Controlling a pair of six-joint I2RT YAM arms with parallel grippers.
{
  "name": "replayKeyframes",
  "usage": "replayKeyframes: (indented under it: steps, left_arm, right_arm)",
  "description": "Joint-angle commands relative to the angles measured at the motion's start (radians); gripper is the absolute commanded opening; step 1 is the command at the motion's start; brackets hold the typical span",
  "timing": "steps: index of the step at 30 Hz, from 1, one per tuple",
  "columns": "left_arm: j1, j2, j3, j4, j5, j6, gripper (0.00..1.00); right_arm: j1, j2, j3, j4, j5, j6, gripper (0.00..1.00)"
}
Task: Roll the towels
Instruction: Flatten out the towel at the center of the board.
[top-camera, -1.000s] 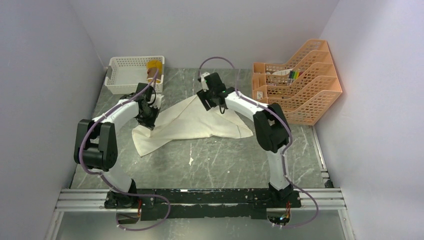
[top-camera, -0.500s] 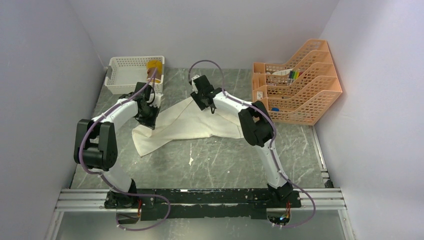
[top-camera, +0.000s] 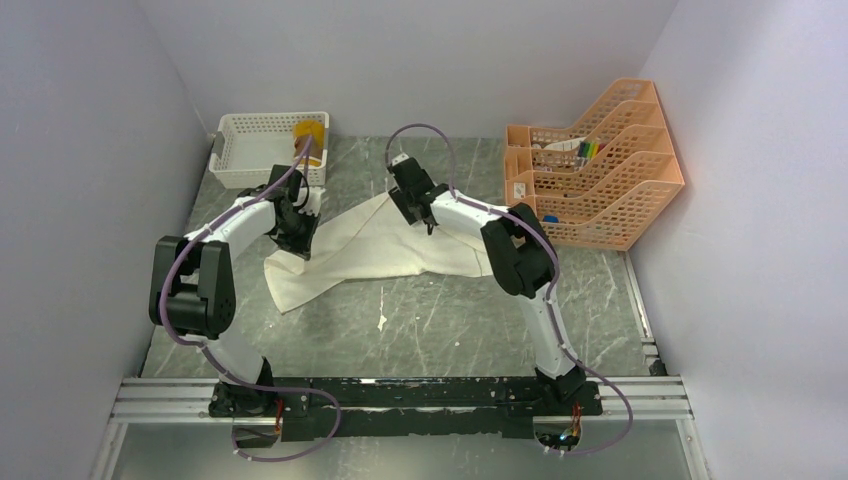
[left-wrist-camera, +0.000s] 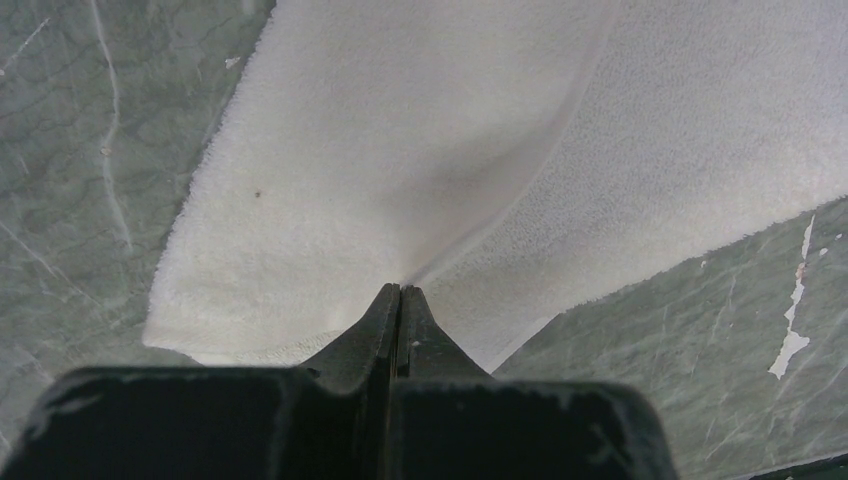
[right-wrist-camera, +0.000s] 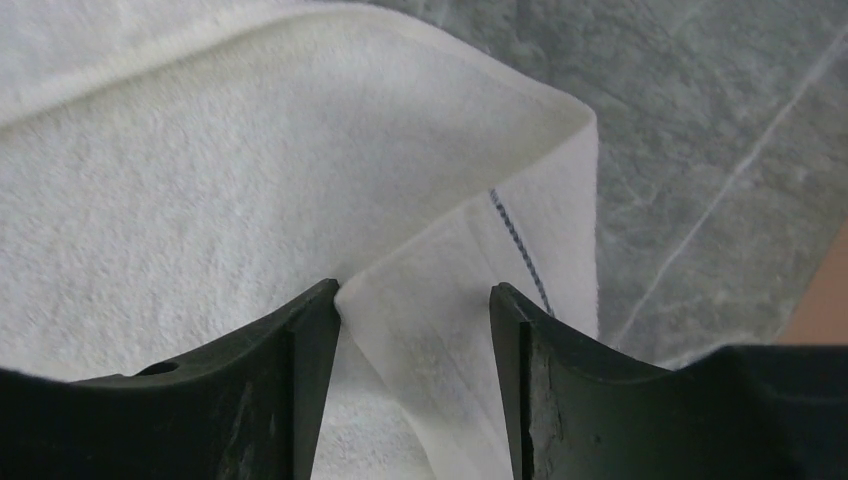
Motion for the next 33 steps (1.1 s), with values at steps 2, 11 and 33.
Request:
replayKeyframes:
  steps: [2,11,33]
  left_arm:
    - [0.009,0.002,0.026,0.012,0.03,0.006,0.07]
    - [0.01,-0.008,0.017,0.014,0.028,0.005,0.07]
    - [0.015,-0.021,0.024,0.007,0.015,-0.003,0.07]
  right_arm:
    - [0.006,-0.041,-0.049,0.023,0.067,-0.008,0.56]
    - [0.006,0.005,-0.022,0.008,0.038,-0.001,0.35]
    - [-0.048,0.046,0.033,-0.067,-0.113,0.079,0.0]
